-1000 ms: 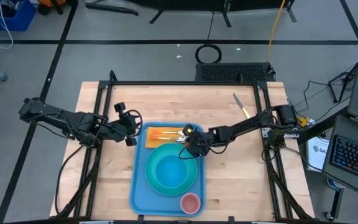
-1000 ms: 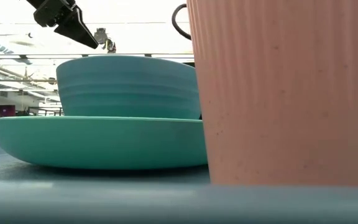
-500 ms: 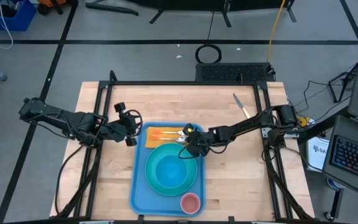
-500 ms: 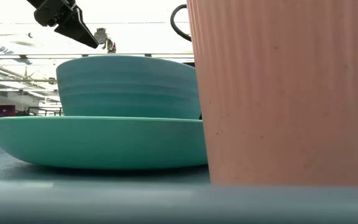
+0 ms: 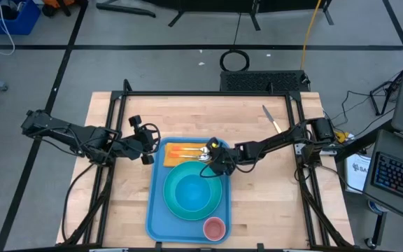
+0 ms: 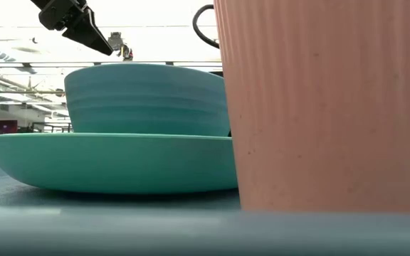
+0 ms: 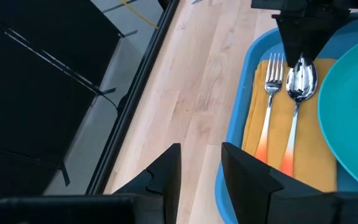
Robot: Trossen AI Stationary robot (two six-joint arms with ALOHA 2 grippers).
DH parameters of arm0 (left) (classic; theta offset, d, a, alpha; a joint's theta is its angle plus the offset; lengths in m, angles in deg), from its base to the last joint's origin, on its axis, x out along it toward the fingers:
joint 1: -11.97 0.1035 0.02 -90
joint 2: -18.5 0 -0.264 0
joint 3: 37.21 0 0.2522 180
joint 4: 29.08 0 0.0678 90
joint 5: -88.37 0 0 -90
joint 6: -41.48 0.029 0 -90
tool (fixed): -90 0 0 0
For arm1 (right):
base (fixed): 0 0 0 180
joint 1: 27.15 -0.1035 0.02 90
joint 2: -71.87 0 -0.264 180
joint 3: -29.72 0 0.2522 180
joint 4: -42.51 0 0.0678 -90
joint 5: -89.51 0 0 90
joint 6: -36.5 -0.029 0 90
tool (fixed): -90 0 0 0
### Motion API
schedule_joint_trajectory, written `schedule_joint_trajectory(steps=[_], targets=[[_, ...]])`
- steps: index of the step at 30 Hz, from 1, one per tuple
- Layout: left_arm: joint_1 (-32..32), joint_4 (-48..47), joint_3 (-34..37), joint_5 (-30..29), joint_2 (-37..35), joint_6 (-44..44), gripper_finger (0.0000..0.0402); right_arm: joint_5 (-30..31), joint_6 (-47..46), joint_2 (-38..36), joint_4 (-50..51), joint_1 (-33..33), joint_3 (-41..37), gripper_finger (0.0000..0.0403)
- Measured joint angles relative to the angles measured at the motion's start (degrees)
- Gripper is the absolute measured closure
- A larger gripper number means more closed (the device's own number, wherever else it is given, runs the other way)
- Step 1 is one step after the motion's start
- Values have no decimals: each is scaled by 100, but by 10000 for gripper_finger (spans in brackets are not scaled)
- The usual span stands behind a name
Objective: Set up tray
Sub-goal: Adjust the orange napkin
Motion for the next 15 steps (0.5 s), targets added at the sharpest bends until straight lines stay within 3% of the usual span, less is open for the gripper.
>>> schedule_joint_trajectory(steps=[7,15], targets=[[0,-27,0,3,0,8,282,689,-363,-3,-10,-55,0,227],[1,-35,0,4,0,39,282,701,-588,-145,77,-74,0,229]])
